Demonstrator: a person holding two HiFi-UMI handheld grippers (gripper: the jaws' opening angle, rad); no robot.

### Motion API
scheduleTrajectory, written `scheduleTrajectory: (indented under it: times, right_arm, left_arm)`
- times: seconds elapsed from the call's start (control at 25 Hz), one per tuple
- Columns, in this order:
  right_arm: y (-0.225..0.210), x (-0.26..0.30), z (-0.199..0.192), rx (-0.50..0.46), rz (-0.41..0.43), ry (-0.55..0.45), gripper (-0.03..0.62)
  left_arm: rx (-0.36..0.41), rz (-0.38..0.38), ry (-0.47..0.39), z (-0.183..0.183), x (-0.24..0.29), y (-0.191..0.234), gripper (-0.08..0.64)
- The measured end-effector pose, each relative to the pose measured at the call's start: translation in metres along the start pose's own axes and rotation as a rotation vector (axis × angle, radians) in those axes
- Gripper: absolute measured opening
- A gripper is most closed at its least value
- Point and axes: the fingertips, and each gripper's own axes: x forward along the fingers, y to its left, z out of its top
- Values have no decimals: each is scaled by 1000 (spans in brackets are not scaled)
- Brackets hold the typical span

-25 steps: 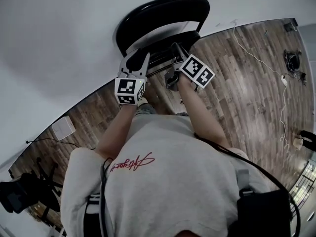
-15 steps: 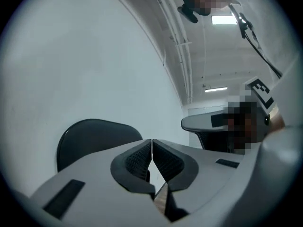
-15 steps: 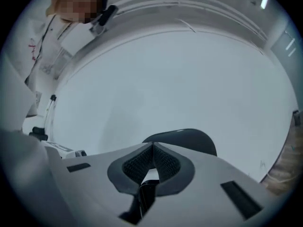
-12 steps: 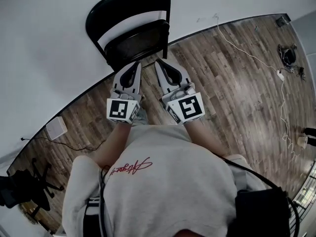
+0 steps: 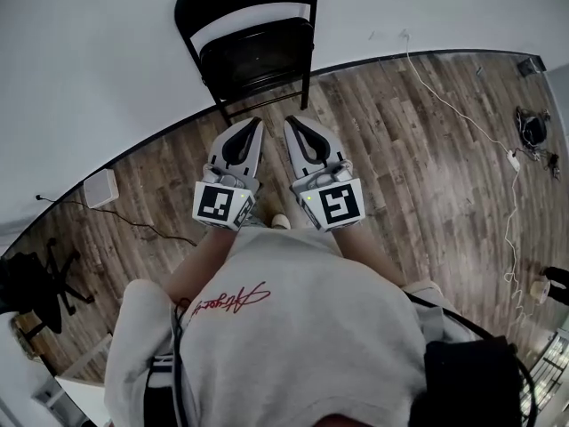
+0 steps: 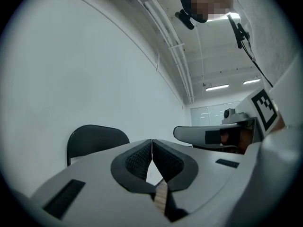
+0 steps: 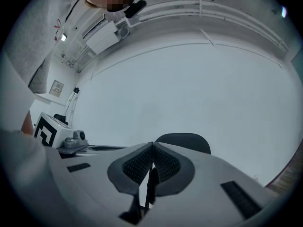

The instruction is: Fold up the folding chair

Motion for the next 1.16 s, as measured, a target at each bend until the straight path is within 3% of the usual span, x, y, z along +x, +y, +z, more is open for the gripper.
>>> scheduleTrajectory:
  times: [0.44,1.16]
  right_arm:
    - [34,-3,5,-5,95,-9,17]
    - [58,-20,10,-33,127,-14,16]
  left_arm:
    - [-14,8,-25,11,-25,-14,18]
    - [-22,1,-55,17,-47,-18,18]
